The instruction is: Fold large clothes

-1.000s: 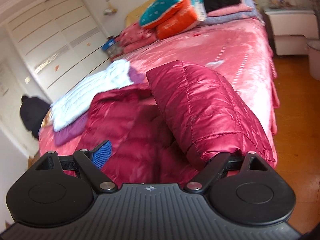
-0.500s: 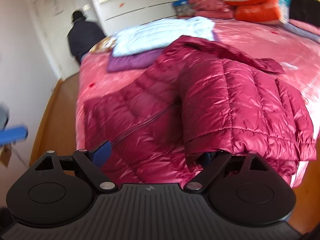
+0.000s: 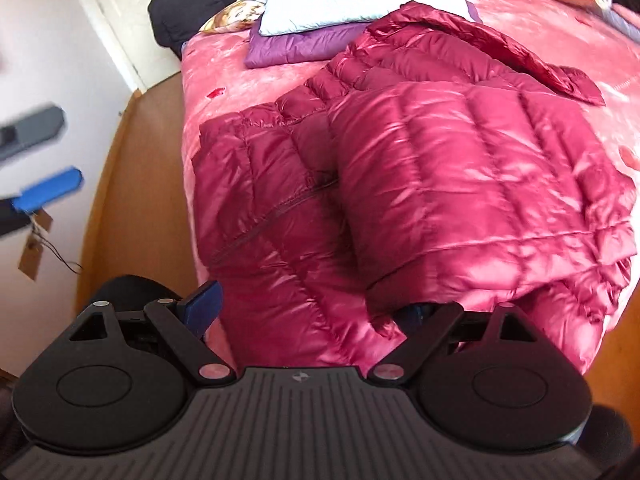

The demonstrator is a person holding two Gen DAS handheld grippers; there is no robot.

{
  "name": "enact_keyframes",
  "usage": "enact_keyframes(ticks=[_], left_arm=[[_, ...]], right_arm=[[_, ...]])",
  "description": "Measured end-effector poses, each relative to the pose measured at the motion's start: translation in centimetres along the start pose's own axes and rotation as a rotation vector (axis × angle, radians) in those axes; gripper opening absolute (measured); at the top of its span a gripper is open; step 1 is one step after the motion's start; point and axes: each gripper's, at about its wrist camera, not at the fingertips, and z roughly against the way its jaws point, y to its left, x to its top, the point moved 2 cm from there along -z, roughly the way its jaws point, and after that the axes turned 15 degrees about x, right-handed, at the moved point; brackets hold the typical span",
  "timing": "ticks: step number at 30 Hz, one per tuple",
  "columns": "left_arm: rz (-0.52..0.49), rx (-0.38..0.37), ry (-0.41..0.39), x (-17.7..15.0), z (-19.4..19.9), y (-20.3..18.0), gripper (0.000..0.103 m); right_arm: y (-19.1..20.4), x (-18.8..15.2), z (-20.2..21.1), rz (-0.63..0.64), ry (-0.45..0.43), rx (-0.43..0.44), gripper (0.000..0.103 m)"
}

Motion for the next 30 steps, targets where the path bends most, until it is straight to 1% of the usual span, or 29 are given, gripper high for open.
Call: enact_keyframes(ticks=[4,6,9,12,14,16,18,19,21,24,26,28,30], left_arm=[[-0.002,0.003,0.0,0.0,-0.2,0.1,0.084],[-0.001,-0.002,-0.004,0.1,-0.3,0.2,0.084],[-0.001,-0.004,-0.009,0.4,-0.4,0.2,0.084],[0.004,-0.003,-0.014,0.7,-0.6,0.4,0.084],[0.013,0.005,-0.023,1.0,-0.7,0.6,0.085],[0.01,0.016,-0.027,1.3,-0.7,0.6,0.085],[-0.008,0.031,-0.033,1.6,-0.9,0.3,0.085],[-0.019,0.039,-0.036,1.7,-1.0,0.0,0.085],[-0.042,0.051,-0.035,2.1,-1.4,-0.7,0.086],[-0.081,0.059,-0.043,2.7,-2.0,-2.1,0.086],[-0.117,0.06,-0.052,3.1,-2.4,-3.4,0.087],[-0.162,0.063,-0.054,3.6,-3.1,-4.9,0.088],[-0.213,0.067,-0.058,4.2,-4.0,-6.5,0.088]], right_arm=[[1.2,0.0,1.8,0.055,0.046,-0.085,0.103],[2.2,0.2,2.7,0.096,0.051,-0.082,0.103],[3.8,0.5,4.0,0.126,0.044,-0.037,0.103],[5.7,0.7,5.8,0.202,-0.002,-0.001,0.103],[6.2,1.1,7.2,0.245,-0.075,0.017,0.103],[5.4,2.3,8.4,0.242,-0.163,0.011,0.103],[3.4,3.2,9.8,0.2,-0.266,-0.026,0.103],[1.9,3.5,10.5,0.159,-0.317,-0.045,0.103],[-1.8,4.2,11.5,0.048,-0.396,-0.076,0.103],[-8.8,4.5,12.6,-0.144,-0.519,-0.132,0.103],[-13.7,4.1,12.9,-0.293,-0.612,-0.133,0.103],[-18.4,3.1,12.9,-0.447,-0.692,-0.104,0.103],[-22.5,2.2,12.3,-0.567,-0.749,-0.07,0.103]])
